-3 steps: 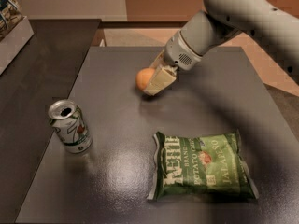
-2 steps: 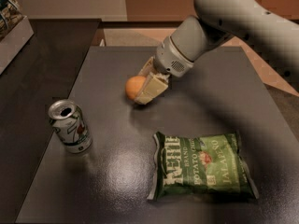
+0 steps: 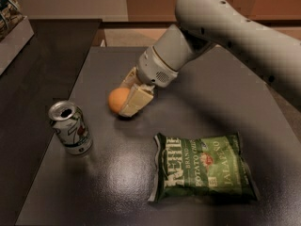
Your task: Move orange near 7up can
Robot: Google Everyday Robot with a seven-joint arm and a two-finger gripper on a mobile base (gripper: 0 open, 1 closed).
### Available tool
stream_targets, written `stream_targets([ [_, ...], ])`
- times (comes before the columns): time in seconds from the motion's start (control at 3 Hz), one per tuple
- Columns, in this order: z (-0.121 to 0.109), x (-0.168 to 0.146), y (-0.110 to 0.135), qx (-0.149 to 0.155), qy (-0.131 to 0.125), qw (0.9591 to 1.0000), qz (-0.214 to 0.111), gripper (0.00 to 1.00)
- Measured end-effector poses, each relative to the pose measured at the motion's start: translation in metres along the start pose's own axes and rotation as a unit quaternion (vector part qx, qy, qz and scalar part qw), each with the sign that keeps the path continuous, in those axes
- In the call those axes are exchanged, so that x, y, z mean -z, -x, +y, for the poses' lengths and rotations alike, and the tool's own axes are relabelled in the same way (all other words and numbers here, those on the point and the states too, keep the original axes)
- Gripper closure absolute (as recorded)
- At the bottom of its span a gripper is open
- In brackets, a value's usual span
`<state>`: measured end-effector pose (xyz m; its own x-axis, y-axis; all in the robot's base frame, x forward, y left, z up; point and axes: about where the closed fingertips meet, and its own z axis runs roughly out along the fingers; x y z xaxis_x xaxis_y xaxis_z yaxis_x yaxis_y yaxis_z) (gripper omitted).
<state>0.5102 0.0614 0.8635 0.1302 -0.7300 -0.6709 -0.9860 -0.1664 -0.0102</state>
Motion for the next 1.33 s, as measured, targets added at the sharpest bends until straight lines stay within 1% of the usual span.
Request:
stream_targets([
  [0.67,0.028,-0.031,0.019,0.029,0.043,0.9985,-0.014,1.0],
  [1.0,0.038,-0.04,0.023,0.039,0.058,0.9973,-0.022,0.82],
  [1.33,0.041,-0.045,0.024,0.047,0.069,0.9961,-0.029,0.58],
])
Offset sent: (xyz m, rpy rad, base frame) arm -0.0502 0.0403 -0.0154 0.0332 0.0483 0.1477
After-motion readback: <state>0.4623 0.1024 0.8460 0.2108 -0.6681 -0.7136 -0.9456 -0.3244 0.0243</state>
